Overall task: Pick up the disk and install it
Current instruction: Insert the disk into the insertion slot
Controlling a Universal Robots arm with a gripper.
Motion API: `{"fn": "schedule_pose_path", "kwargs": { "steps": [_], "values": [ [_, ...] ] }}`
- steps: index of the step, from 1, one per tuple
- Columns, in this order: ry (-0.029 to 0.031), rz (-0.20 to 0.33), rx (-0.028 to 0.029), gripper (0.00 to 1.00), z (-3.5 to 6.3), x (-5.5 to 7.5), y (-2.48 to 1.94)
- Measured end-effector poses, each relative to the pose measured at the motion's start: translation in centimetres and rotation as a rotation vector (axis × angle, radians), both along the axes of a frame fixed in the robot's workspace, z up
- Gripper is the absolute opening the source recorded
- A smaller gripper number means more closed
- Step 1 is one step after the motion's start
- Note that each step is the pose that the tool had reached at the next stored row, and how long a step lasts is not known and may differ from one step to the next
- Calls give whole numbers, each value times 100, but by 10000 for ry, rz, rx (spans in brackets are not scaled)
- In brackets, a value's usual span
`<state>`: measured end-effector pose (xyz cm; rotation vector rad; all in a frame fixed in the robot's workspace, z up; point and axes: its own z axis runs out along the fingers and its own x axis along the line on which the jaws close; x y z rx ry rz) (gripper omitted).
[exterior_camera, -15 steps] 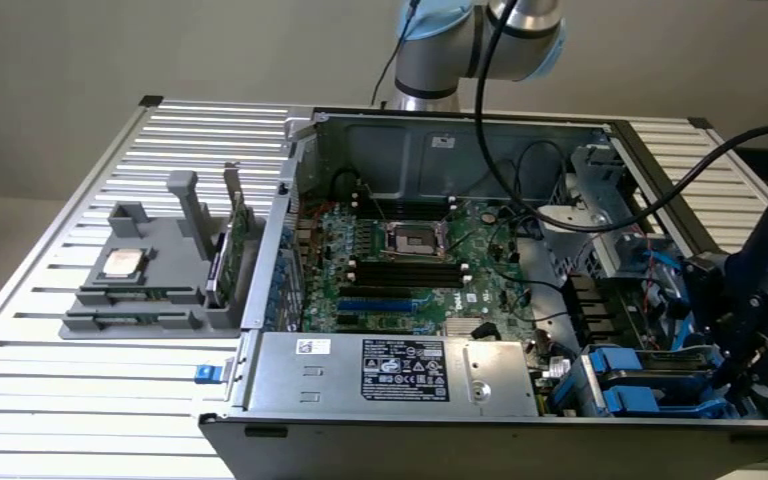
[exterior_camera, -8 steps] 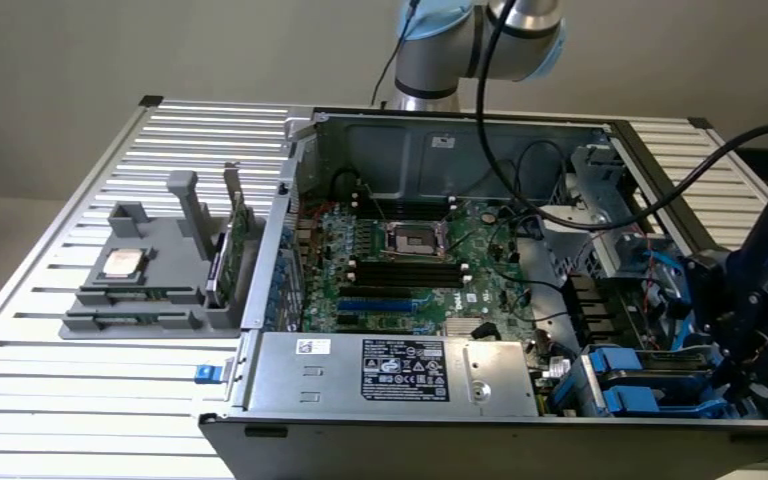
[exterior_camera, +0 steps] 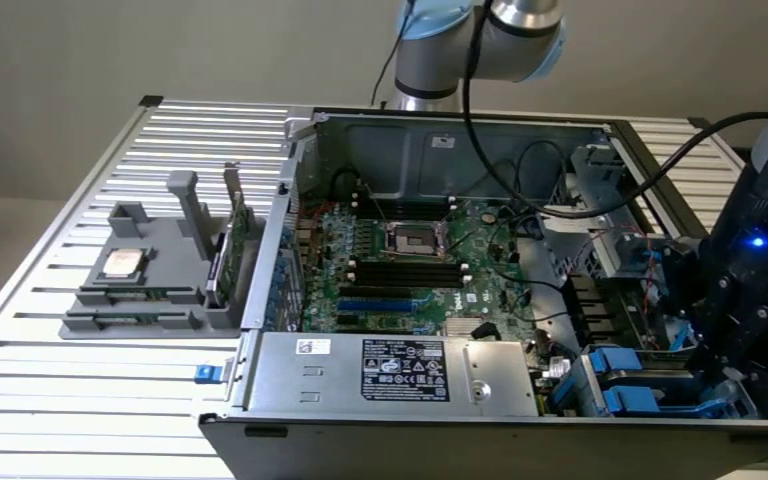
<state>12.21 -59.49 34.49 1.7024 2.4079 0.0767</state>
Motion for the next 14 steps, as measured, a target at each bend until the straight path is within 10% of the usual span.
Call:
{"fn": "schedule_pose_path", "kwargs": {
  "steps": [3,14],
  "values": [
    [0,1,2,17,-1,-4,61],
    [59,-342,0,17,-13,-7,63]
  ]
}}
